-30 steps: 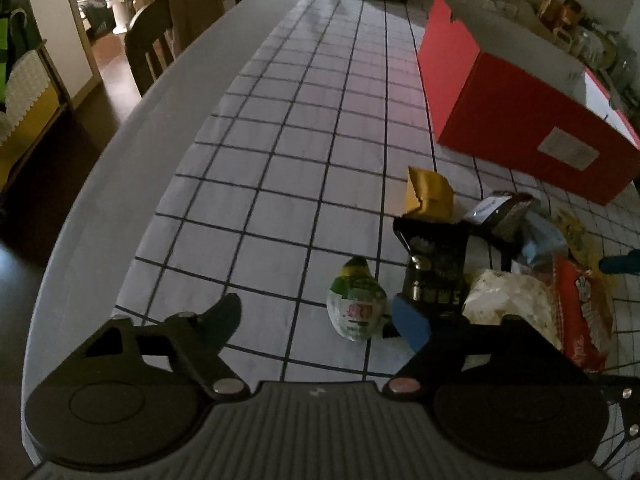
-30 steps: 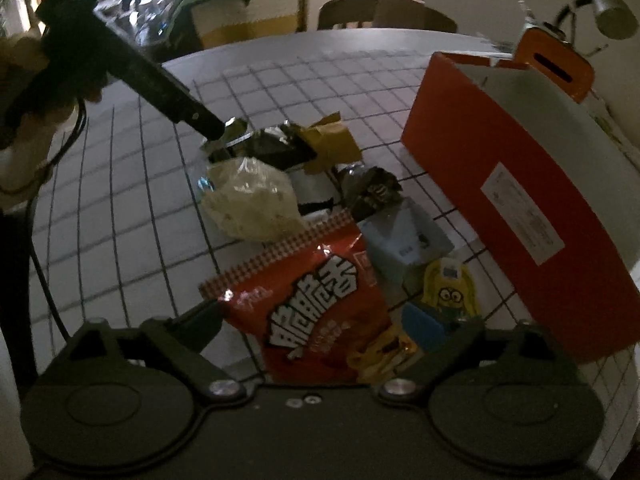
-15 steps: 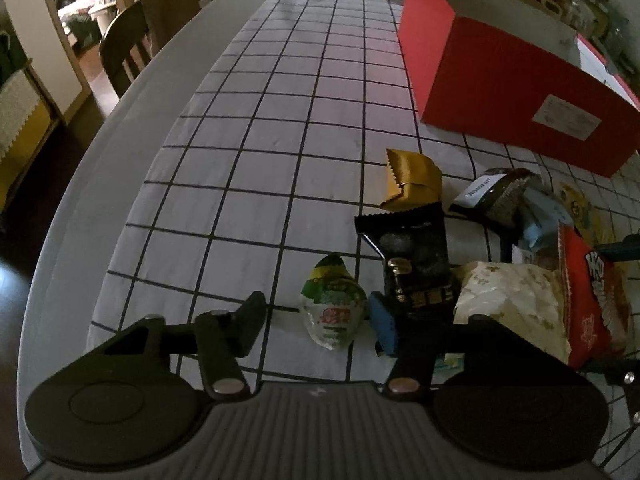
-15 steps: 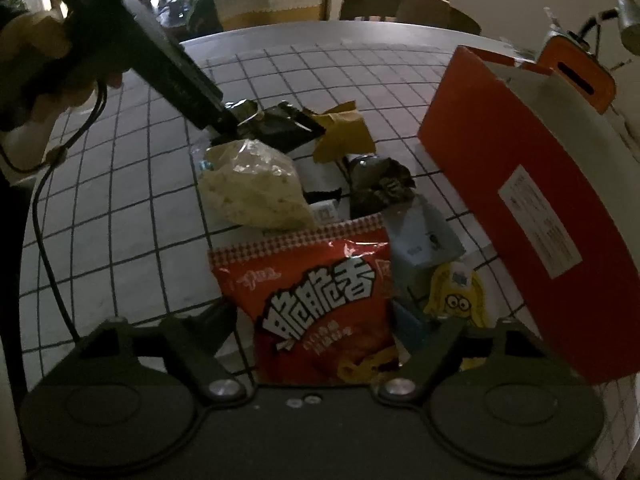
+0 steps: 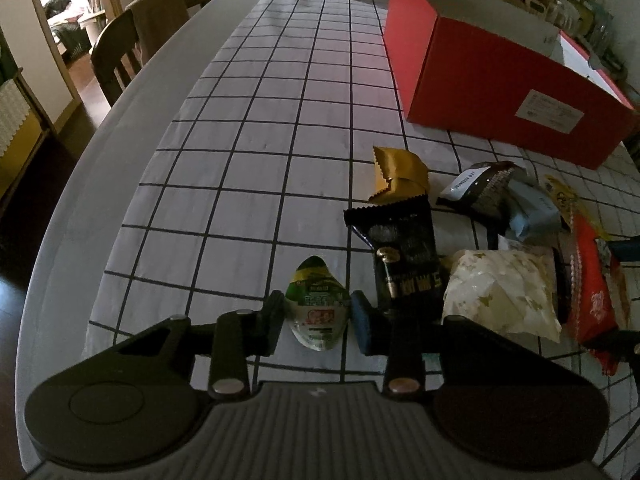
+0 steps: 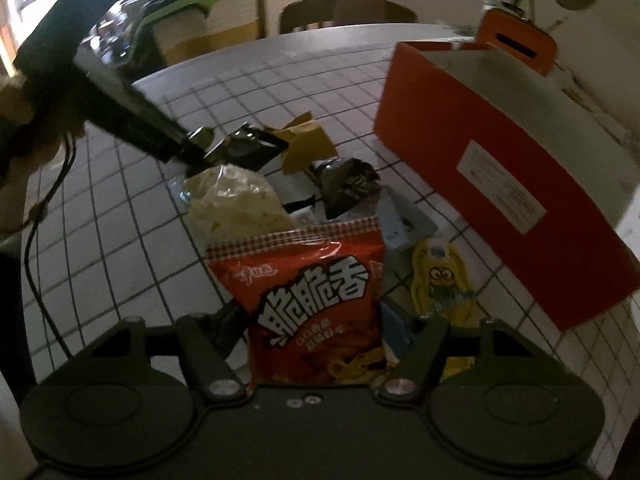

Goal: Organize snacks

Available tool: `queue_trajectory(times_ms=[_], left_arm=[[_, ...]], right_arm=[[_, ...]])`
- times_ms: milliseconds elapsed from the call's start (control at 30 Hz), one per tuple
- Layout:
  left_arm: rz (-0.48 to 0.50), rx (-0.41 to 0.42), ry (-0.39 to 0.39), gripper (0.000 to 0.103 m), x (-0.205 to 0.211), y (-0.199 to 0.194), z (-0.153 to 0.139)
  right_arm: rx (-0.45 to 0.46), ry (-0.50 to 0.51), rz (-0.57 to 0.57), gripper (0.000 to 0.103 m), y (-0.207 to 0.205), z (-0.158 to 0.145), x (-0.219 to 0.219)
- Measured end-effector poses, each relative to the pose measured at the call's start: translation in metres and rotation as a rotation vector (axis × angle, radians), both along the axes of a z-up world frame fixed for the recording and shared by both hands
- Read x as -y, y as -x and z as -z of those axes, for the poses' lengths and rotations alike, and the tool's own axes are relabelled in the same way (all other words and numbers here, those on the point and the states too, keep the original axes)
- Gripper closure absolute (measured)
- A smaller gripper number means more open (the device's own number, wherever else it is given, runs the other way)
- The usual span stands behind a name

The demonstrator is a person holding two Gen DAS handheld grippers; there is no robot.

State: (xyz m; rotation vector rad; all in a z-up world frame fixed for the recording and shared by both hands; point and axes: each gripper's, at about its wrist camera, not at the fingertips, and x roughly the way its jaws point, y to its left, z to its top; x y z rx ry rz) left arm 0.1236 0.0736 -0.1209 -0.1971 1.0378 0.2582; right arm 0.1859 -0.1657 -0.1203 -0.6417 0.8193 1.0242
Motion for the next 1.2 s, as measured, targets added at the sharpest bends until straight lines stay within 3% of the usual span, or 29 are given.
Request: queue_trajectory(times_ms=[300,633,1200], left_arm=[[0.013,0.034,0.026,0.068,0.000,0.020,-0.013],[0.069,0.127,0.041,0.068,0.010,0.031,-0.056],[0.156,0.271,0.005,0.068,0.027,-0.009,-0.128]], right_arm=[[0.022,-0.053,0.192,0.034,0.011,-0.020,0.014],[0.073,-0.148,0.354,0.034,0.015,-0.062,0.027],[0.138,-0.276,0.483,0.034,-0.031,-0.132,0.033]])
